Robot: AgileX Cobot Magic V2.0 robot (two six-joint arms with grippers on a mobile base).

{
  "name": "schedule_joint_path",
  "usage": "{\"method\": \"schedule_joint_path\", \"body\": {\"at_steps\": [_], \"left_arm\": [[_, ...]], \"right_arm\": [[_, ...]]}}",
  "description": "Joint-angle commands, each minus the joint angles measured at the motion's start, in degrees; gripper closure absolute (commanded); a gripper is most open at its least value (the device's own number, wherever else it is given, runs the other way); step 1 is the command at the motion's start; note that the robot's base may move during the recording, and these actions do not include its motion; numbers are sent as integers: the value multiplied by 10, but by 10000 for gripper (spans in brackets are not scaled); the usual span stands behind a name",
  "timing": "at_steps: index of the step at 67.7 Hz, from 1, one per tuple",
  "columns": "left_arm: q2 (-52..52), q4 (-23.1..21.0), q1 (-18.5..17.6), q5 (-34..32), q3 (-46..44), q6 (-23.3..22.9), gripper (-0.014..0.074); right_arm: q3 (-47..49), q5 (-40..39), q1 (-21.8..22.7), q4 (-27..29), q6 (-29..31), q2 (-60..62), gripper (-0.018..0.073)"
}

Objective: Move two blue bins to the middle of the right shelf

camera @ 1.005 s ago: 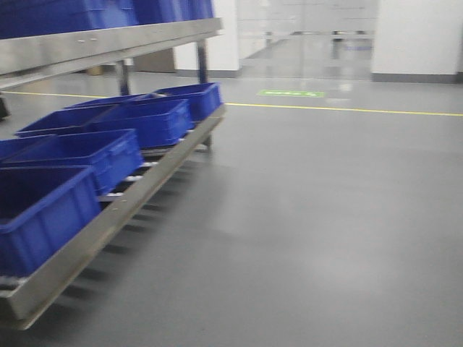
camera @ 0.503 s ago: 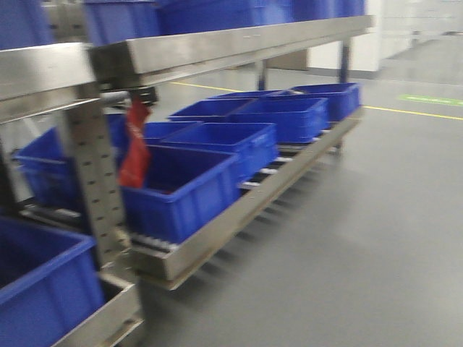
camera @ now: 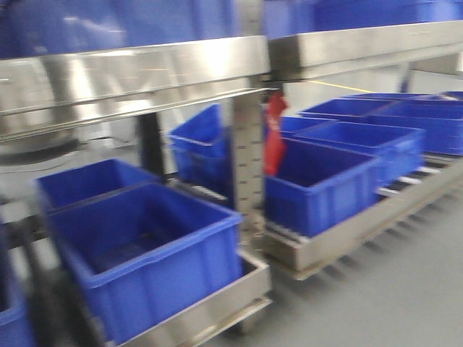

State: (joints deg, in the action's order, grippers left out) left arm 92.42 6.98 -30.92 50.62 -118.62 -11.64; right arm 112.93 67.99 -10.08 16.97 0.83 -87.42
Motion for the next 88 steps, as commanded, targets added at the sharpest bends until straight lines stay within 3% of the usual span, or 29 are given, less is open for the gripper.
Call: {"method": "schedule_joint_path", "body": {"at_steps": [1,88], "left_arm": [[-12,-17,-1,-40,-4,-5,707],[-12,-16,-1,-40,-4,-5,707]], "right_arm": [[5,-16,1,16,17,5,712],[5,-16,1,16,17,5,712]]}}
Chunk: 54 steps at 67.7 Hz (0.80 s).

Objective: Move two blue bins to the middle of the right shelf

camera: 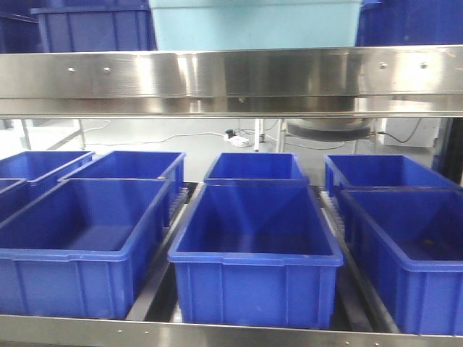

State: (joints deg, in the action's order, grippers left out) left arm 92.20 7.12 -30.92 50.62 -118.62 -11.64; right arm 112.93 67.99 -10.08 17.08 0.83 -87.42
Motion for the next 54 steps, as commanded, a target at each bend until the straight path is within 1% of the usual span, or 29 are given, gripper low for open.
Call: {"method": "schedule_joint_path", "body": {"at_steps": [1,54], "left_arm": [[-10,-18,-1,-40,-4,-5,707],[-10,-18,-1,-40,-4,-5,707]], "right_arm": [[5,-16,1,15,17,5,712],[5,-16,1,15,17,5,712]]}}
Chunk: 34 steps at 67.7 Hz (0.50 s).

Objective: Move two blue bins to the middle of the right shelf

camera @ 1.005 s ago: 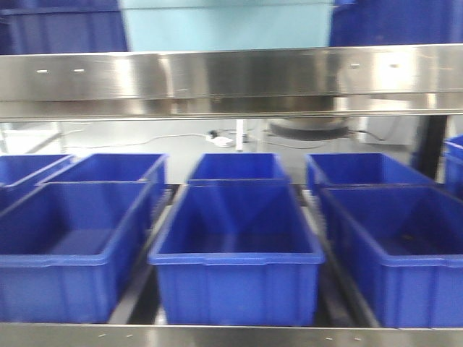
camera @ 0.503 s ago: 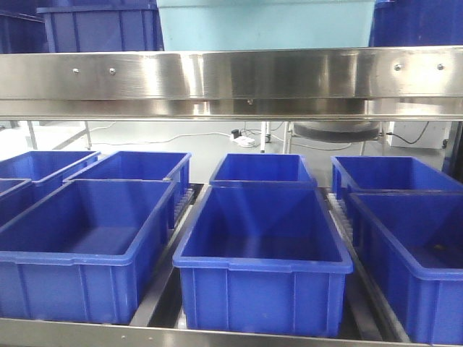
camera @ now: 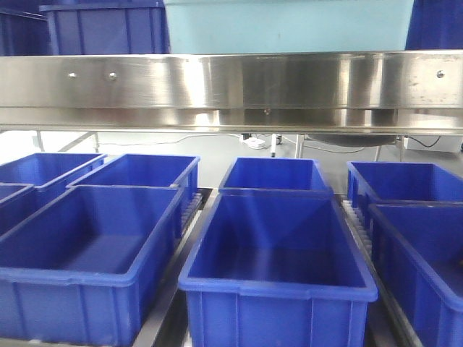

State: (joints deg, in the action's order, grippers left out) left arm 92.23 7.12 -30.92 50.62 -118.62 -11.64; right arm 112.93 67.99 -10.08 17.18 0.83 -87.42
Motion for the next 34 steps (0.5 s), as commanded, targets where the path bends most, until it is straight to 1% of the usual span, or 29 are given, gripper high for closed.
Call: {"method": "schedule_joint_path", "body": {"at_steps": [1,34], "left_arm": [[-10,-18,-1,-40,-4,-5,707],[-10,-18,-1,-40,-4,-5,707]], "right_arm": [[5,-16,1,14,17,5,712],[5,-16,1,14,17,5,712]]}}
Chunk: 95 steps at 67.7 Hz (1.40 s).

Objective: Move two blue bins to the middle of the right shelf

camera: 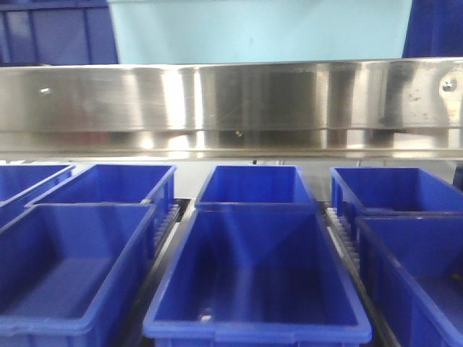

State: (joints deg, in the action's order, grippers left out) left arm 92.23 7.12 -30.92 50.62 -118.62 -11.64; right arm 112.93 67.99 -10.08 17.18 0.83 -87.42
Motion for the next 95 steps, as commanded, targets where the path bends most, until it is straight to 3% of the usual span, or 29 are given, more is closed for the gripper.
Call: {"method": "schedule_joint_path", "body": {"at_steps": [1,95], "left_arm": [[-10,-18,-1,-40,-4,-5,707],[-10,-18,-1,-40,-4,-5,707]], "right_arm": [[5,-16,1,14,17,5,712],[5,-16,1,14,17,5,712]]}}
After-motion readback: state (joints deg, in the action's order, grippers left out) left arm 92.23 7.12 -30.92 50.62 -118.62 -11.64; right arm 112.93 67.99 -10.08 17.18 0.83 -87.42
